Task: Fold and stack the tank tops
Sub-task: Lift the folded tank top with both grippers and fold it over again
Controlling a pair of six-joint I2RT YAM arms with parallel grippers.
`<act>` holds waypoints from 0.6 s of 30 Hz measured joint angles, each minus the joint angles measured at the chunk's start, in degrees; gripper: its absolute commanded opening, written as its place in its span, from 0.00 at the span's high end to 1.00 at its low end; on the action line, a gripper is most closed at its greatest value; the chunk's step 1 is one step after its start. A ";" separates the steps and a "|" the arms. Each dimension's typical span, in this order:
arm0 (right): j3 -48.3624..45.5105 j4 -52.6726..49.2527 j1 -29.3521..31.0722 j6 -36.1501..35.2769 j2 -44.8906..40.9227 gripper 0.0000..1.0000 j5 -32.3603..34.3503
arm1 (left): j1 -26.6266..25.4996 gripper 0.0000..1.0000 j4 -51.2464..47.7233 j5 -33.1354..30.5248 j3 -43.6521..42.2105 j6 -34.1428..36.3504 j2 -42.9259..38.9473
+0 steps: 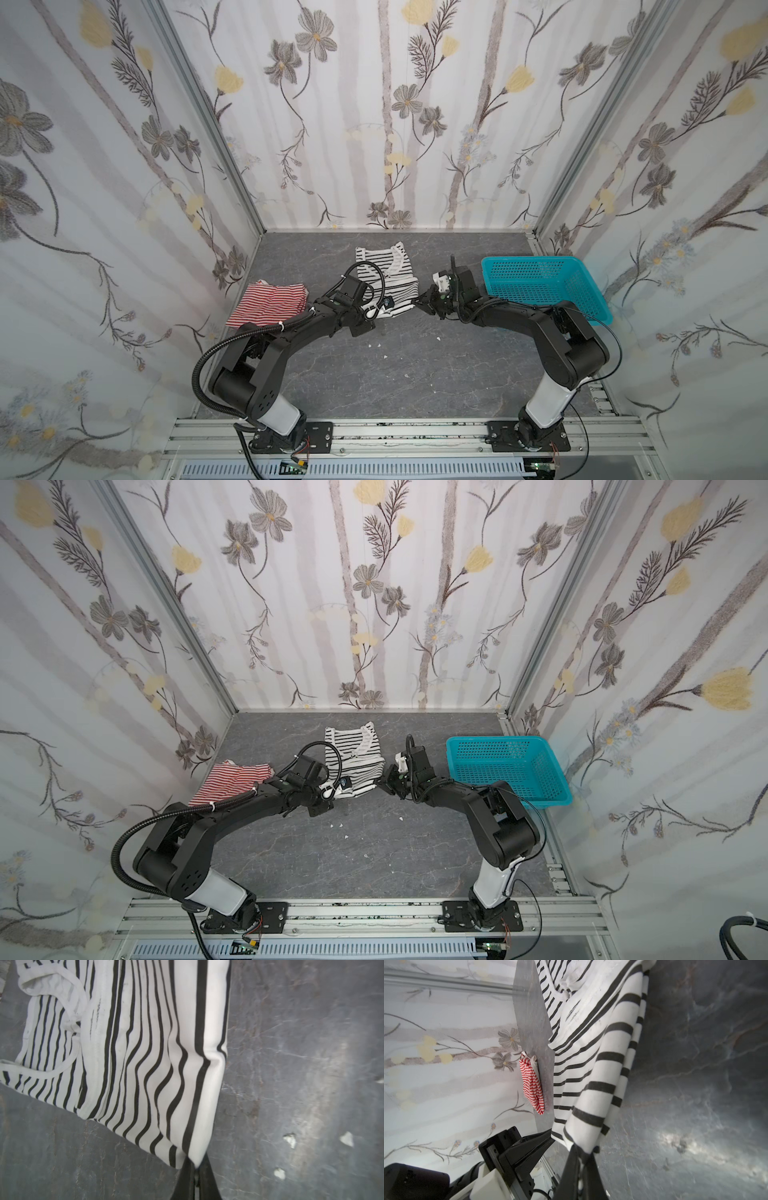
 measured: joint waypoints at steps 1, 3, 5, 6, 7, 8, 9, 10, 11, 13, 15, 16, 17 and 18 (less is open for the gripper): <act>-1.57 -0.09 0.61 -0.07 -1.81 1.00 0.04 | -1.03 1.00 -2.23 1.03 0.09 -0.02 -1.14; -5.05 -0.44 1.53 -0.09 -5.92 1.00 0.11 | -2.91 1.00 -6.51 2.95 0.09 -0.37 -3.74; -8.76 -1.77 1.70 -0.52 -10.67 1.00 0.35 | -4.79 1.00 -10.95 5.20 0.48 -1.09 -6.32; -10.16 -3.28 1.75 -0.50 -13.03 1.00 0.52 | -5.49 1.00 -12.74 6.29 0.85 -1.16 -7.17; -11.28 -5.07 1.81 -0.63 -15.74 1.00 0.79 | -6.27 1.00 -14.73 7.67 1.36 -1.40 -8.02; -11.98 -6.73 1.86 -1.01 -18.47 1.00 1.09 | -6.95 1.00 -16.55 9.07 1.88 -1.77 -8.76; -12.31 -7.96 1.86 -1.20 -20.59 1.00 1.29 | -7.54 1.00 -18.12 10.36 2.36 -2.49 -9.40; -12.55 -9.33 1.86 -1.73 -23.06 1.00 1.31 | -8.15 1.00 -19.82 11.89 2.89 -2.62 -10.08; -12.59 -10.97 1.90 -2.08 -25.18 1.00 1.36 | -8.70 1.00 -21.40 13.49 3.39 -2.69 -10.73; -12.59 -14.14 1.90 -2.32 -28.65 1.00 1.31 | -9.49 1.00 -24.48 16.44 4.37 -2.89 -11.82; -11.96 -17.94 1.90 -2.43 -31.50 1.00 1.25 | -9.79 1.00 -27.78 19.71 5.60 -2.80 -12.92; -11.19 -19.74 1.90 -2.45 -32.54 1.00 1.09 | -9.77 1.00 -29.20 21.22 6.29 -2.58 -13.51; -10.19 -21.29 1.90 -2.45 -33.24 1.00 0.81 | -9.77 1.00 -30.45 22.62 7.10 -2.36 -14.03; -9.05 -22.40 1.86 -2.45 -33.53 1.00 0.39 | -9.64 1.00 -31.41 23.69 7.82 -2.14 -14.32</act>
